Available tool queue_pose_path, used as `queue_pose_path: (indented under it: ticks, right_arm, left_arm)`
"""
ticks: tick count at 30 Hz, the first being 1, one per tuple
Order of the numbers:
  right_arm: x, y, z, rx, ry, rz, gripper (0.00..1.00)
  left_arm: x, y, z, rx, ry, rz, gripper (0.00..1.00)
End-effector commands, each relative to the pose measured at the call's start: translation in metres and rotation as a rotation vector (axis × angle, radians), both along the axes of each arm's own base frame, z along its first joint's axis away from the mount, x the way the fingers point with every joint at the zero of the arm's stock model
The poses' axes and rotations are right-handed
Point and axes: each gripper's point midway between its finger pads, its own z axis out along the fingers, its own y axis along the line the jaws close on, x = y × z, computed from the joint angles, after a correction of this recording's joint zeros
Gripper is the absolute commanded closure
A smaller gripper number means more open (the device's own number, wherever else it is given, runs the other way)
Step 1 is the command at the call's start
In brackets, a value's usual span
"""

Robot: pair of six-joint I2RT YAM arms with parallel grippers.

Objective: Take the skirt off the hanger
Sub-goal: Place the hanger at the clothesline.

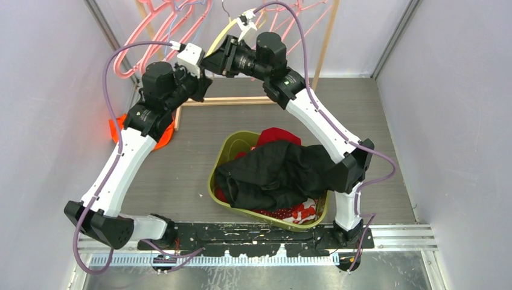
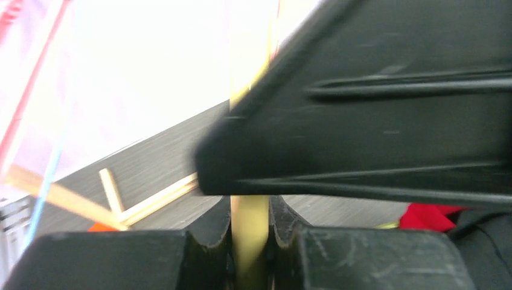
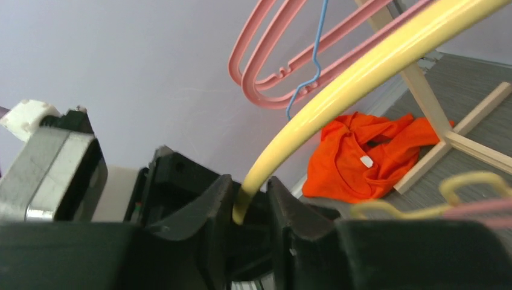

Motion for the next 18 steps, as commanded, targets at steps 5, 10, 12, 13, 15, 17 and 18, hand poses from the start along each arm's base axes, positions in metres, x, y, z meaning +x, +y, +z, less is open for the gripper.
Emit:
queue_pose_path:
  ticks: [5,10,12,13,15,17,18]
  right_arm:
    - [-0.024,-0.058,0.051,-0.107,-0.266,-0.157,0.38]
    - [-0.019,-0.069,0.036,-0.201,-0.305,-0.202,0.36]
    - [-0.019,-0.073,0.033,-0.221,-0.307,-0.215,0.36]
    - [-0.019,-0.075,0.032,-0.230,-0.308,-0.221,0.36]
    - [-0.021,-0.080,0.031,-0.248,-0.318,-0.236,0.36]
    - [-0.024,-0.088,0.030,-0.266,-0.327,-0.255,0.36]
    - [-0.026,-0.093,0.030,-0.273,-0.331,-0.268,0.36]
  left_arm:
    - [-0.001,0.051,0.043,0.023,-0.147,0.193,1.00]
    - [-0.002,0.053,0.043,0.028,-0.141,0.196,1.00]
    - [-0.003,0.053,0.050,0.022,-0.145,0.198,1.00]
    - [-0.002,0.053,0.052,0.022,-0.146,0.197,1.00]
    - [-0.001,0.053,0.057,0.024,-0.150,0.201,1.00]
    - [0.012,0.049,0.048,0.040,-0.123,0.201,1.00]
    - [0.015,0.048,0.051,0.037,-0.126,0.200,1.00]
